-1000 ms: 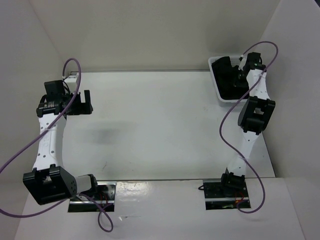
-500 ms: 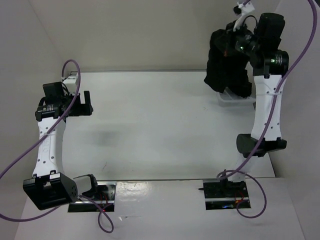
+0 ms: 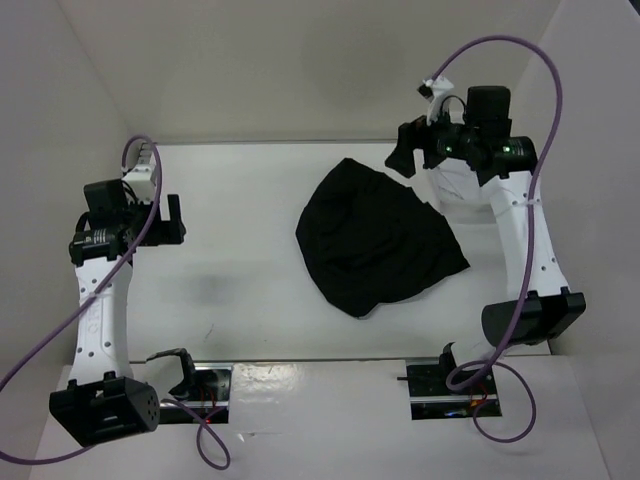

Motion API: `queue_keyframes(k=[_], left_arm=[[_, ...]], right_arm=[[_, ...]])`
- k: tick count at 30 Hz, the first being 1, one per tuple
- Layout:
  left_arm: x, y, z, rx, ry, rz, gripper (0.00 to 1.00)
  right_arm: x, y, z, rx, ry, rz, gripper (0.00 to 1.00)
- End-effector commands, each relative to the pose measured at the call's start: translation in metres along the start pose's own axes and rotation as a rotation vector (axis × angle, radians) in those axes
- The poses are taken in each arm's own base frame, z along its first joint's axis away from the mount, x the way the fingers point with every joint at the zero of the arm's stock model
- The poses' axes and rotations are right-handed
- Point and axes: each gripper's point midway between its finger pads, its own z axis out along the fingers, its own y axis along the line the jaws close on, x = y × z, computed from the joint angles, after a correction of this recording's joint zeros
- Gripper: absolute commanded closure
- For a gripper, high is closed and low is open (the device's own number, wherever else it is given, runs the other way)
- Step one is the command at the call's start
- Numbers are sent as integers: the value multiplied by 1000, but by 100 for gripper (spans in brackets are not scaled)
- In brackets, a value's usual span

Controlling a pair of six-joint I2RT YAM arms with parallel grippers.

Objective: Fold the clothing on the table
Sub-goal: Move the skirt to the center of the board

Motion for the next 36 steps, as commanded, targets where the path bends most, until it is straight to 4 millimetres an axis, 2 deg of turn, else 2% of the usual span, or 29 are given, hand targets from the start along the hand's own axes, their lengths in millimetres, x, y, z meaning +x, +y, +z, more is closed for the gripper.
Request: queue_keyframes(k=[1,4,5,6,7,8,10,12,13,14,15,19,21,22,23,24,29,30,33,35,36], left_arm=[[3,-6,-10,26,-35,29,0],[7,-20,-11,107,-48,66,0],[5,-27,-15,147,-65,81,0],[4,-30,-15,165,-70,103,0],[6,-33,-16,183,-63,100,0],[7,-34,-14,196,-56,98,0],[5,-34,-13,194,-64,94,0],[9,-32,-11,184,-53,91,0],[9,-32,-11,184,-53,91,0],[13,-31,-9,175,-42,88,0],[13,-31,-9,175,-41,88,0],[12,-25,-17,132,-55,94,0],[11,-24,-20,120,-65,97,0],[12,-23,-25,104,-74,100,0],[11,-20,-27,87,-80,102,0],[11,-18,-27,74,-78,101,0],[13,-9,-31,37,-87,76,0],[12,-7,-34,27,-96,71,0],[16,-3,-32,19,-98,59,0],[15,-4,-35,17,-108,62,0],[15,-4,-35,17,-108,62,0]], right_arm=[[30,-38,5,208,65,-29,2],[71,-40,11,253,194,-26,2],[82,-30,17,230,236,-54,2],[109,-24,23,205,322,-44,2],[122,-20,25,211,369,-58,2],[147,-12,32,188,439,-49,2],[170,9,42,122,509,-86,2],[203,28,52,72,601,-102,2],[212,34,57,51,619,-117,2],[233,45,63,14,679,-135,2],[236,51,66,0,683,-146,2],[277,80,87,-126,792,-172,2],[287,94,96,-169,813,-187,2],[298,110,107,-206,843,-225,2],[296,115,114,-216,831,-241,2],[305,125,120,-240,848,-258,2],[311,131,149,-235,844,-287,2],[306,135,156,-241,831,-299,2],[320,143,167,-226,868,-322,3],[329,155,174,-231,888,-354,13],[335,158,174,-231,902,-366,31]])
